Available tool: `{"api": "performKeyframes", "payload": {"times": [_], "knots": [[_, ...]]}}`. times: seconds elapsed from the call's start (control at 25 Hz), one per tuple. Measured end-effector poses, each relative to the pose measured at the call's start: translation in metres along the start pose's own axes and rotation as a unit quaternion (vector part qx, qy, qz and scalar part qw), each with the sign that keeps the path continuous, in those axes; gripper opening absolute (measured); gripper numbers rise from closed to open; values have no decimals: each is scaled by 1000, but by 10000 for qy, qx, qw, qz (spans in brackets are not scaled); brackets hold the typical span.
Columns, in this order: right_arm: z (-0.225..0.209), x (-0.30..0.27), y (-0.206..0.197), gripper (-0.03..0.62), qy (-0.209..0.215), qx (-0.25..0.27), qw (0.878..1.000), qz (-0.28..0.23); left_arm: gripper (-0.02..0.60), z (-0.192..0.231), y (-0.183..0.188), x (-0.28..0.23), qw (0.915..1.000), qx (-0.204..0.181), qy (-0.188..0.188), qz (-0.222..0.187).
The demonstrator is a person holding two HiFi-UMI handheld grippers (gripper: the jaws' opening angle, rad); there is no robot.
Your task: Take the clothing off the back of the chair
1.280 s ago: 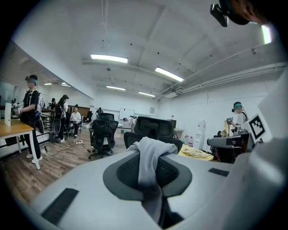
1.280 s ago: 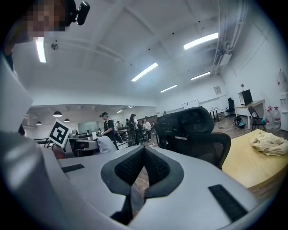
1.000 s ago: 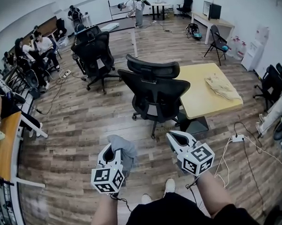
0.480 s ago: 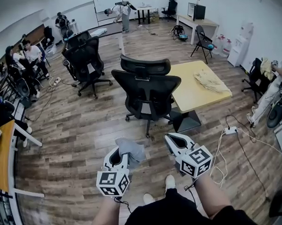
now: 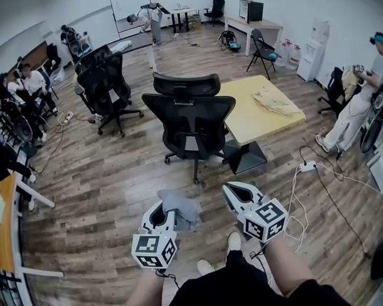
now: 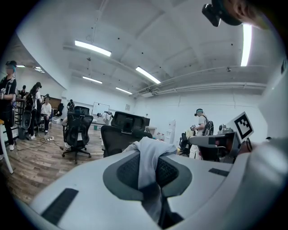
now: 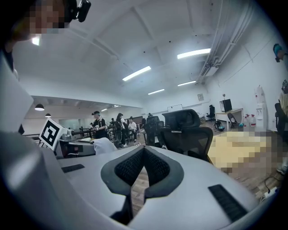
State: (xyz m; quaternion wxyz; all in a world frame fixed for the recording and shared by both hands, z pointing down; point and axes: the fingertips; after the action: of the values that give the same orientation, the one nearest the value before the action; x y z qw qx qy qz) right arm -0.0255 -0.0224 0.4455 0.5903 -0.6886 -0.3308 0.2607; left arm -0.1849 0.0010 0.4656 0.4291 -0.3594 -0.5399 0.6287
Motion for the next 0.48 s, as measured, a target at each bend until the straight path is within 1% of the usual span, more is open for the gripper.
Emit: {"api": "performKeyframes", "payload": {"times": [0.24, 0.48], "knots": [[4, 4, -3, 12, -17, 51, 10000, -43, 60, -5, 0, 4, 9999, -50, -83, -54], [5, 6, 3, 12, 25, 79, 10000, -27, 60, -10, 6, 5, 9999, -54, -79, -77]]}}
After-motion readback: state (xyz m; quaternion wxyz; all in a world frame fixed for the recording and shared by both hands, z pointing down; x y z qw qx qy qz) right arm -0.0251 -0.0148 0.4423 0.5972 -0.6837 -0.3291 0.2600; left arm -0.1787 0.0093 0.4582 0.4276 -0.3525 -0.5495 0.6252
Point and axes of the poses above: the fingertips, and each gripper's own axes: x backward along the fingers, z to its left, y out of its top, and after that the axes turned 14 degrees about -z, right-handed
